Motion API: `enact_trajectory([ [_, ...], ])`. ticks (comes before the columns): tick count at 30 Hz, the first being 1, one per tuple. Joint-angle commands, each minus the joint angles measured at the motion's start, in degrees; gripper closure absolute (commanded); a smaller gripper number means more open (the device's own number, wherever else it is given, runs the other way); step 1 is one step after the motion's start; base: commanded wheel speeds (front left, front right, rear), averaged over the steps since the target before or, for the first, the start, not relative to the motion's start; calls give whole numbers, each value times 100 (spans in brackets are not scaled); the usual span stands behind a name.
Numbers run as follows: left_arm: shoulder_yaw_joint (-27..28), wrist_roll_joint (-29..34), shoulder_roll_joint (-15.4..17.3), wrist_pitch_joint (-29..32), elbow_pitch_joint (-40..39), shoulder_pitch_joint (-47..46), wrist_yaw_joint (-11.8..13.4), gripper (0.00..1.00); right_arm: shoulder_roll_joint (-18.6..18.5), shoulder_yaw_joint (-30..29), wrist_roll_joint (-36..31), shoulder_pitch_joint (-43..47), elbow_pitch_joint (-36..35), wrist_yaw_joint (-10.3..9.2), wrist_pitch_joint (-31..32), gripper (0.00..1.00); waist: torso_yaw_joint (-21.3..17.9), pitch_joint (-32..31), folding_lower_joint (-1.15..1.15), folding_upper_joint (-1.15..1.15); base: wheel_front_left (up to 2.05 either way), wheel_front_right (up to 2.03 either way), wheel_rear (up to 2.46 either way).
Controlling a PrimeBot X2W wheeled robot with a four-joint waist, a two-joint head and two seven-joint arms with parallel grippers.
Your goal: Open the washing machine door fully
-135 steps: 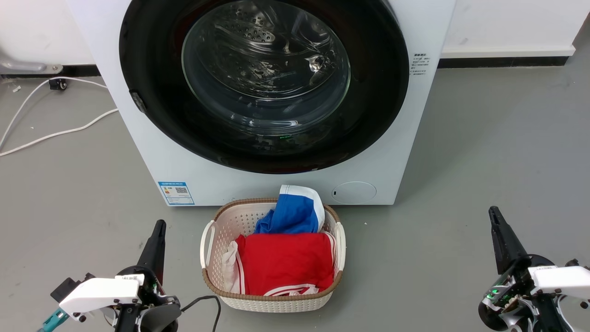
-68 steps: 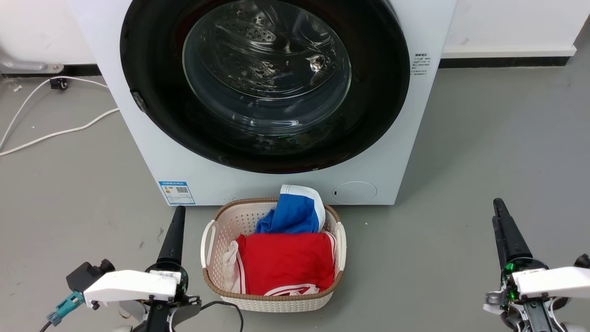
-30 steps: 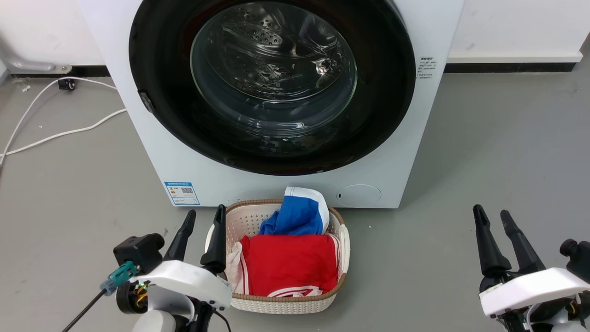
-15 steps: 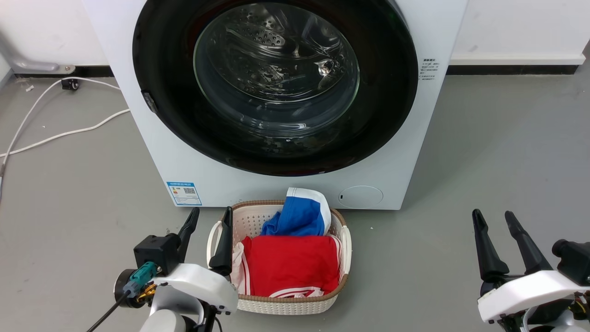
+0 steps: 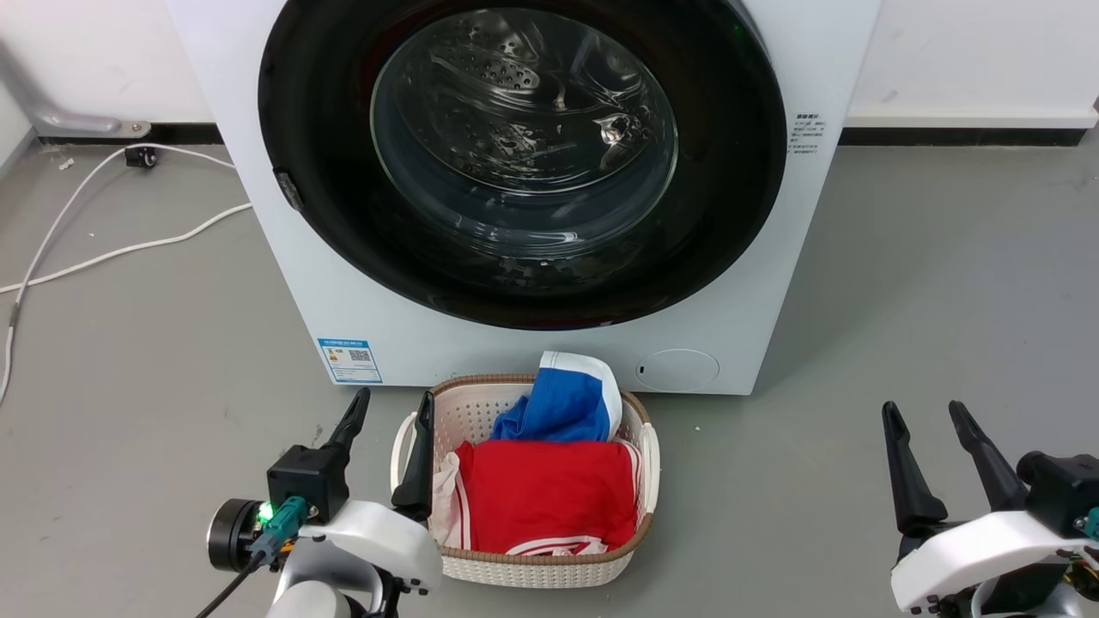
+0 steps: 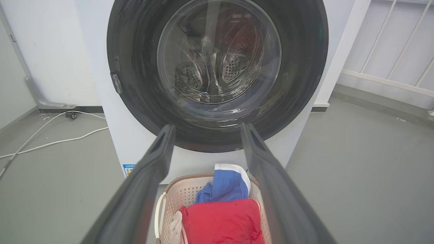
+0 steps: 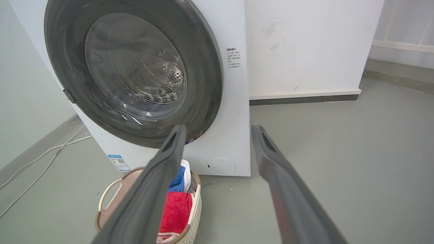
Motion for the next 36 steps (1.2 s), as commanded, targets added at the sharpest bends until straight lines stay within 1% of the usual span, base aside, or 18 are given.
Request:
enact_trajectory([
  [1, 3, 126, 16, -58, -1, -65, 25, 0, 19, -11, -130, 43, -66, 11, -6, 0, 6, -6, 0, 0, 0, 0, 0],
  [7, 70, 281, -21, -125, 78, -19, 8, 0, 58, -34, -350, 79, -106, 11, -13, 0, 34, -24, 0, 0, 0, 0, 0],
  [14, 137, 458, -81, -203, 169, 18, -88, 0, 97, -76, -617, 147, -144, 12, -22, 0, 63, -51, 0, 0, 0, 0, 0],
  [28, 285, 762, -239, -330, 402, 73, -257, 0, 158, -154, -911, 199, -178, 13, -155, 0, 107, -76, 0, 0, 0, 0, 0],
  [36, 412, 713, -326, -342, 505, 76, -344, 0, 170, -189, -790, 112, -50, 7, -200, 0, 127, -75, 0, 0, 0, 0, 0],
])
